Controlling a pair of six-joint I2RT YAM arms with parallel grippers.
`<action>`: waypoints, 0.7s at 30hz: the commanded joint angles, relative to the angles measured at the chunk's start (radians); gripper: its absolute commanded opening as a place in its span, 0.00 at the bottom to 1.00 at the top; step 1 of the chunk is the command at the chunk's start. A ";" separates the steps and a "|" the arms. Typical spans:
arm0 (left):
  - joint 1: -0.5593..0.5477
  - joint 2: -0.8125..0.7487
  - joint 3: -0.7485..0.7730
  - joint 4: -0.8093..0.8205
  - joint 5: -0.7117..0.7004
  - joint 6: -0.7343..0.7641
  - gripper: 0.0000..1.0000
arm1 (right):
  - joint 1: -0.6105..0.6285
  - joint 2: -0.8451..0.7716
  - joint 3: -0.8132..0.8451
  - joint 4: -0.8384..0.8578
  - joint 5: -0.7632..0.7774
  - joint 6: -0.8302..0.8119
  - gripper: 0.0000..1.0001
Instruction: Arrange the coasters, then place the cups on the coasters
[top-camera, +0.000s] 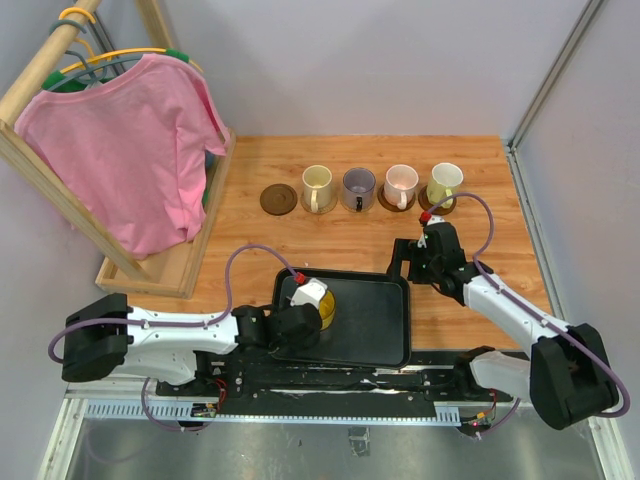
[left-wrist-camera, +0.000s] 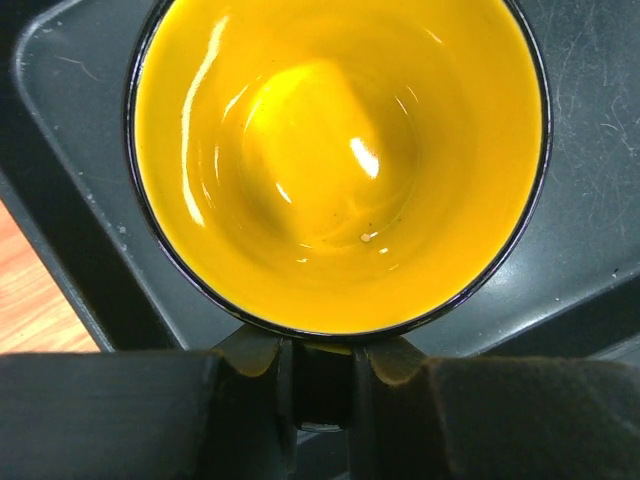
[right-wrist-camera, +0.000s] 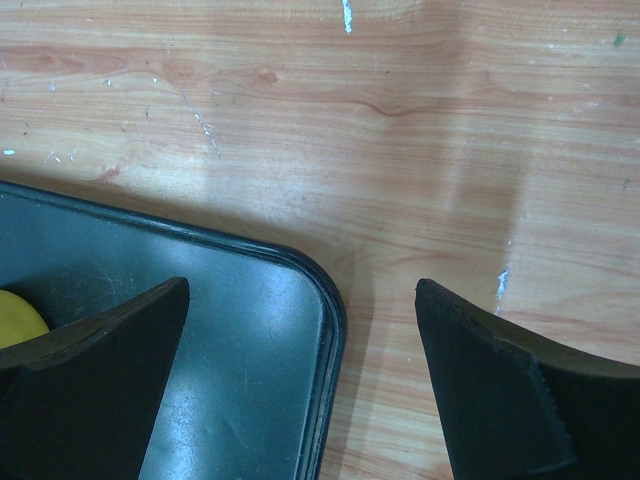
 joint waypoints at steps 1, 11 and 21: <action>-0.006 -0.014 0.055 -0.005 -0.081 0.022 0.01 | -0.004 0.011 -0.014 0.015 -0.008 0.009 0.96; 0.017 -0.036 0.146 0.056 -0.249 0.110 0.01 | 0.001 0.022 -0.015 0.021 0.012 -0.011 0.96; 0.442 -0.097 0.125 0.244 -0.120 0.202 0.01 | 0.001 0.042 -0.003 0.025 0.029 -0.029 0.95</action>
